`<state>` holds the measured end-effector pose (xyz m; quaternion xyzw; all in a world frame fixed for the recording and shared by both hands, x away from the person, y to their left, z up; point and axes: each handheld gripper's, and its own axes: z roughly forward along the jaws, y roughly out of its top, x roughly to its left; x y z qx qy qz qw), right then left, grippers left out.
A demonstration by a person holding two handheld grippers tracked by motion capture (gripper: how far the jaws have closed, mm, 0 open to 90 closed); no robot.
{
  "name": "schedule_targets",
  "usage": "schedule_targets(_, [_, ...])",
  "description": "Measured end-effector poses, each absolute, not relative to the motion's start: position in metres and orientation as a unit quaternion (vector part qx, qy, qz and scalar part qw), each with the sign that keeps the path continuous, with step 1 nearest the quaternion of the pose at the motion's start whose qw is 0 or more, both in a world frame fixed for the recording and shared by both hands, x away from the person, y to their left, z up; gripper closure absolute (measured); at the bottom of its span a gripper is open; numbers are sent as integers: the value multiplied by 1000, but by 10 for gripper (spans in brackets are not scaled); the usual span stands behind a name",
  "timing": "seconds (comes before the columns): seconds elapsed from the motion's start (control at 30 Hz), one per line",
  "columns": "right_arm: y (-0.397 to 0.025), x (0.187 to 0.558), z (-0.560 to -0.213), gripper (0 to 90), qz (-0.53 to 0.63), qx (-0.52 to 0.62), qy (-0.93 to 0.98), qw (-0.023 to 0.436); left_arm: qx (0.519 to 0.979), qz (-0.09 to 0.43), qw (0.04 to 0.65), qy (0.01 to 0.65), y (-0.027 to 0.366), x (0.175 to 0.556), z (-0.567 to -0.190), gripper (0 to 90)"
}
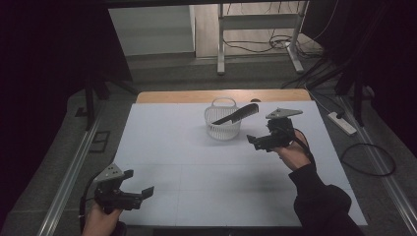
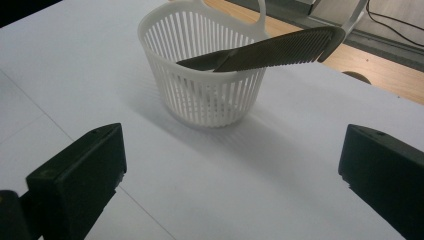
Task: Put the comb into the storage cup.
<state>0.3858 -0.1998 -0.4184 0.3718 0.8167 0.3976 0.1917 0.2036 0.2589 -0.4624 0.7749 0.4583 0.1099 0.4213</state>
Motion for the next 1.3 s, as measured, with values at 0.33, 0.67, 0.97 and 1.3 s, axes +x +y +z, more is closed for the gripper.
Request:
schedule_targets(0.33, [-206,376,-417,0,406,368,815,187,775,108,422,458,259,204,-462,0])
schedule_targets(0.67, [-208,365,-416,0,399,371,815,194,774,108,423,458,259,204,-462,0])
schedule_targets(0.97, [-211,357,-419,0,393,378,816,193,774,108,423,458,259,204,-462,0])
schedule_targets(1.3, [-216,349,-420,0,393,383,815,186,775,108,423,458,259,204,-462,0])
